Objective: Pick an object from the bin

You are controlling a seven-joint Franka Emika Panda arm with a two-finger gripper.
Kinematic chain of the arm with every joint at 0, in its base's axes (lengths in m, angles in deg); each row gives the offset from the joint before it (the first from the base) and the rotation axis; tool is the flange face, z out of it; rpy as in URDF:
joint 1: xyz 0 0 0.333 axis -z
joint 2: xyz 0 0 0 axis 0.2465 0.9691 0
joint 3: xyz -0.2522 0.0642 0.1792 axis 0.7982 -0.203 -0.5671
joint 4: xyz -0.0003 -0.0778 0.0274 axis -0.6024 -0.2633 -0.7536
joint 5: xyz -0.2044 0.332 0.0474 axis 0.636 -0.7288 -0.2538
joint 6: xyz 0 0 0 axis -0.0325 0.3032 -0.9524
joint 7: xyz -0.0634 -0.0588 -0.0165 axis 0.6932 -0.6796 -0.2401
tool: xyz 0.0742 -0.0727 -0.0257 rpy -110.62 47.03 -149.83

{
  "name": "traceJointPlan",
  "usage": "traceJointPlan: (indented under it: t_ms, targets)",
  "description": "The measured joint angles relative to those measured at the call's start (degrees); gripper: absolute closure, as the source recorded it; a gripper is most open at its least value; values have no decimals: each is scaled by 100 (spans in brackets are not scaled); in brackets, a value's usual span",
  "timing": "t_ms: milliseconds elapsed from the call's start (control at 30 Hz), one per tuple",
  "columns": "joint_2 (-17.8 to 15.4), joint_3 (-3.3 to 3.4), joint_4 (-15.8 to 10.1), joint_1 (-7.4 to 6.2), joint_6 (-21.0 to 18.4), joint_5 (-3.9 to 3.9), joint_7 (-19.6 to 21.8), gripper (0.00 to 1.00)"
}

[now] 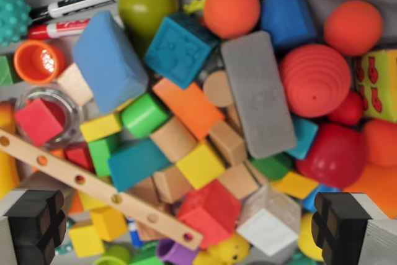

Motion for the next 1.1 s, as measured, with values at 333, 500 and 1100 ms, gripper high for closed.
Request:
traceJointPlan:
  t_ms: [333,500,1100]
  targets:
    - [279,-116,54,-90,148,51,-420,0]
    - [464,-188,108,-143,228,87,-682,0]
    - [1227,-423,460,-361,455,294,-1613,0]
